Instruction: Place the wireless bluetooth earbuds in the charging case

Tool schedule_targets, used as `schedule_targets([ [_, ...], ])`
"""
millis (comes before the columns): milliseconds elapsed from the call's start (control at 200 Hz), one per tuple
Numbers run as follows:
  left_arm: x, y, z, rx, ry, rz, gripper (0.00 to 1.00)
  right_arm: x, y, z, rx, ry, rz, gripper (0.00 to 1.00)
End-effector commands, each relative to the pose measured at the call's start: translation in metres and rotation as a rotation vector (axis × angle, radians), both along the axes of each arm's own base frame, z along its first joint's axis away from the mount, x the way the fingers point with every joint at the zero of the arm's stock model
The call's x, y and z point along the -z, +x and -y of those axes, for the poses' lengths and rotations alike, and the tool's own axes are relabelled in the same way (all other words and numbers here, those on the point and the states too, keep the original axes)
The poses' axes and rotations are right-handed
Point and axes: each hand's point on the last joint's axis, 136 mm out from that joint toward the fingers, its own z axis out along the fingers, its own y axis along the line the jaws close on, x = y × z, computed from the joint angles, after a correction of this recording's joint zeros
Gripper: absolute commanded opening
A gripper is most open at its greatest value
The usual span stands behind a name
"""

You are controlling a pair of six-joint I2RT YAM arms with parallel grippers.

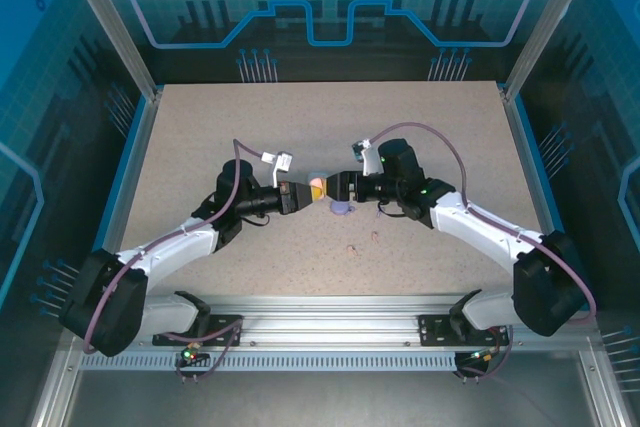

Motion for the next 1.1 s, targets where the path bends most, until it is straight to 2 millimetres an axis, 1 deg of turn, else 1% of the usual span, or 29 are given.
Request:
schedule_targets([
  [0,-0.032,-0.008,0.005,0.057,-0.043,0.108,0.0,0.033,0.009,0.02,0.082,-0.055,-0.063,0.7],
  [125,-0.034,-0.009,0.004,0.053,-0.045,0.113,0.0,0.04,0.009,0.024,0.088,-0.068,-0.086,0.68],
  [210,-0.034,-0.009,0.004,0.049,-0.046,0.113,0.0,0.034,0.005,0.025,0.081,-0.055,-0.079,0.68],
  [325,-0.034,-0.008,0.004,0.048,-0.047,0.113,0.0,0.013,-0.003,0.025,0.059,0.003,-0.046,0.68],
  [450,-0.037,-0.008,0.005,0.051,-0.052,0.117,0.0,-0.017,-0.013,0.014,-0.02,0.099,0.01,0.65],
  [535,-0.038,-0.008,0.004,0.051,-0.054,0.117,0.0,-0.027,-0.014,0.008,-0.049,0.134,0.027,0.62],
  [615,-0.038,-0.008,0.004,0.049,-0.055,0.119,0.0,-0.032,-0.012,0.002,-0.065,0.152,0.034,0.59],
  [700,-0.038,-0.008,0.004,0.046,-0.055,0.121,0.0,-0.032,-0.012,-0.006,-0.086,0.156,0.03,0.55],
  [815,-0.039,-0.008,0.004,0.046,-0.057,0.122,0.0,-0.027,-0.013,-0.013,-0.1,0.146,0.023,0.51],
  [935,-0.041,-0.008,0.003,0.043,-0.059,0.124,0.0,-0.018,-0.012,-0.015,-0.095,0.133,0.01,0.48],
  [1096,-0.044,-0.009,0.003,0.044,-0.063,0.129,0.0,-0.013,-0.009,-0.015,-0.086,0.13,0.002,0.45],
])
